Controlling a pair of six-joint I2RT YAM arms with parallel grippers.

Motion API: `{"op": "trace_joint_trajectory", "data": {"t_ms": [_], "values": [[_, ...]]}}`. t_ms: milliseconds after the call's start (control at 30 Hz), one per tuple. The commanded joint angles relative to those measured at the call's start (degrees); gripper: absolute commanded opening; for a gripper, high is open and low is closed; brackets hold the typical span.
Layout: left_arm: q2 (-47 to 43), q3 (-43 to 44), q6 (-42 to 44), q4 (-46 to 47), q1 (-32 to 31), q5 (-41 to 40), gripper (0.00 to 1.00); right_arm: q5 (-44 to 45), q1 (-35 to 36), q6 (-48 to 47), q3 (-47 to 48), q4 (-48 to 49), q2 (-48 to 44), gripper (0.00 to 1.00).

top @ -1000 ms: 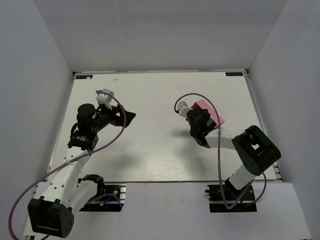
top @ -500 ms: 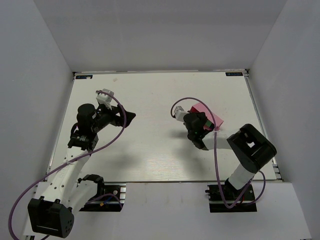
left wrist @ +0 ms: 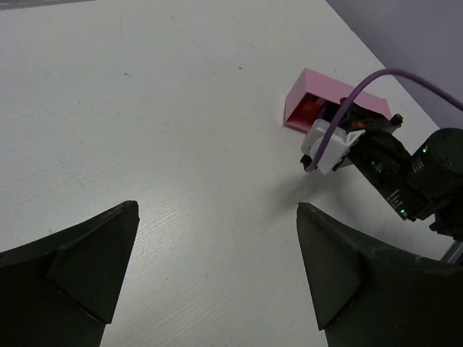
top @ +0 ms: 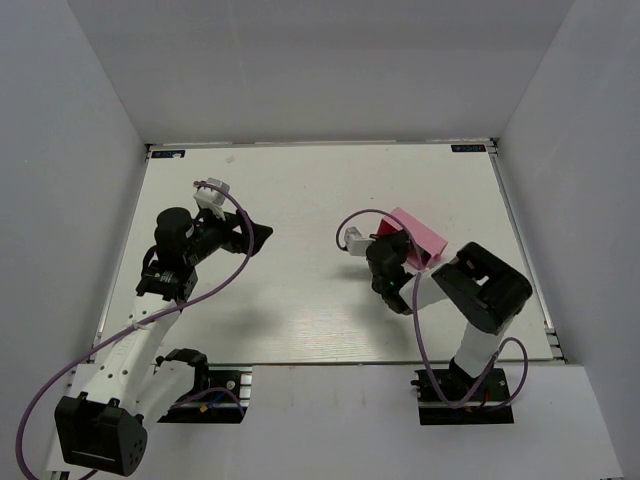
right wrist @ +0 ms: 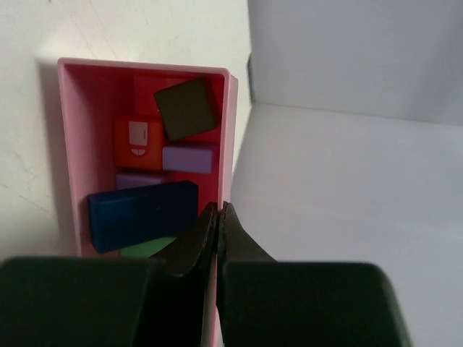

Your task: Build the wood block tower

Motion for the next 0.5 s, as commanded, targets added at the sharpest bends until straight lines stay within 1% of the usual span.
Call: {"op": "trace_joint_trajectory", "data": {"t_ms": [0, 33, 67, 100, 133, 167, 200, 333, 367, 400, 467], "values": [[-0.4, 1.5, -0.3, 0.0, -0.2, -0.5, 1.0, 2.9, 1.9, -12.6, -3.5, 25.1, 4.4, 0.0], [-0.4, 1.5, -0.3, 0.0, -0.2, -0.5, 1.0, 2.8, 2.2, -20.8, -4.2, 29.1, 7.1, 0.0], [-0.4, 1.5, -0.3, 0.0, -0.2, -0.5, 1.0, 2.6, 3.0, -23.7, -5.3, 38.1, 10.2, 0.0], [-0.4, 1.5, -0.3, 0.0, -0.2, -0.5, 1.0, 2.6, 3.4, -26.7, -5.3, 42.7, 13.9, 0.0], [-0.4, 1.5, -0.3, 0.0, -0.2, -0.5, 1.0, 2.3, 4.0, -35.1, -5.5, 56.0, 15.8, 0.0], [-0.4, 1.5, -0.3, 0.0, -0.2, -0.5, 1.0, 3.1, 4.2, -35.9, -4.7, 56.3, 18.8, 0.0], [-0.4, 1.5, -0.3, 0.0, -0.2, -0.5, 1.0, 3.5, 4.4, -35.6, -4.4, 56.3, 19.8, 0.0], [-0.4, 1.5, -0.3, 0.0, -0.2, -0.5, 1.0, 3.0, 4.9, -35.0, -4.6, 56.4, 18.9, 0.0], [-0.4, 1.5, -0.3, 0.0, -0.2, -0.5, 1.0, 3.0, 4.9, -34.9, -4.8, 56.4, 18.3, 0.03], [-0.4, 1.5, -0.3, 0.0, -0.2, -0.5, 1.0, 3.2, 4.9, -34.9, -4.7, 56.4, 17.9, 0.15], [-0.4, 1.5, -0.3, 0.0, -0.2, -0.5, 1.0, 3.2, 4.8, -34.8, -4.6, 56.5, 17.5, 0.2]]}}
